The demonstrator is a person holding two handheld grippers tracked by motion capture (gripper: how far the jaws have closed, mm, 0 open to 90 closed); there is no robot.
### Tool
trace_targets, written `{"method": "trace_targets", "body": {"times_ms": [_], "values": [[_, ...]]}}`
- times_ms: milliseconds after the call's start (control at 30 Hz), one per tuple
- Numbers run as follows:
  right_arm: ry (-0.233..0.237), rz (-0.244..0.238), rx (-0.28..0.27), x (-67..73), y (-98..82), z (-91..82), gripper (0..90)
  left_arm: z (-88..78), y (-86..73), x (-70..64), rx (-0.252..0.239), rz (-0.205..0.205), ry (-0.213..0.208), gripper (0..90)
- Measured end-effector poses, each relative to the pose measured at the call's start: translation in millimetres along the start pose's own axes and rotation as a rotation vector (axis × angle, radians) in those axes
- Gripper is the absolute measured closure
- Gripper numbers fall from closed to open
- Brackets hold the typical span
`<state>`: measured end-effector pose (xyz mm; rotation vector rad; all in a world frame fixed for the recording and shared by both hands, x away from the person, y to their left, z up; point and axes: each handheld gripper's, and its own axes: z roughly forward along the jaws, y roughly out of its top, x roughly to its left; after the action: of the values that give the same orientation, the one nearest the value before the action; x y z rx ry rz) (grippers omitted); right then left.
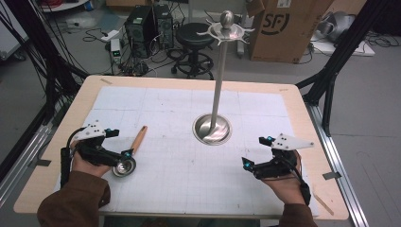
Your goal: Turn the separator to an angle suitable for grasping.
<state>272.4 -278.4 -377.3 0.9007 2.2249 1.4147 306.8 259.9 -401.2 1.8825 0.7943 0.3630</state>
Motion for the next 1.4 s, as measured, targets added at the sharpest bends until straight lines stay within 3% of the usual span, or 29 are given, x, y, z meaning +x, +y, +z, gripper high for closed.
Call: {"method": "trace_targets", "body": {"times_ms": [167, 300, 800, 1100, 1400], "values": [[0.000, 0.015, 0.000, -3.4, -1.6, -0.2, 0.3, -2.0, 1.1, -0.4, -0.005, -0.011, 0.002, 2.0], [-0.003, 0.009, 0.008, -1.9, -1.4, 2.6, 0.3, -4.4, 2.5, -3.7, -0.009, 0.010, -0.036, 11.4], [-0.014, 0.014, 0.019, -2.4, -3.0, 3.2, 0.3, -0.7, 5.2, -4.8, 0.026, 0.007, 0.030, 10.2], [-0.019, 0.017, 0.030, -2.7, -4.1, 6.0, 0.3, 17.0, 4.8, 0.6, 0.114, -0.027, 0.093, 10.6], [-0.015, 0.021, 0.039, -3.7, -5.7, 8.3, 0.3, 25.2, 1.2, 4.7, 0.190, -0.037, 0.113, 12.7]]}}
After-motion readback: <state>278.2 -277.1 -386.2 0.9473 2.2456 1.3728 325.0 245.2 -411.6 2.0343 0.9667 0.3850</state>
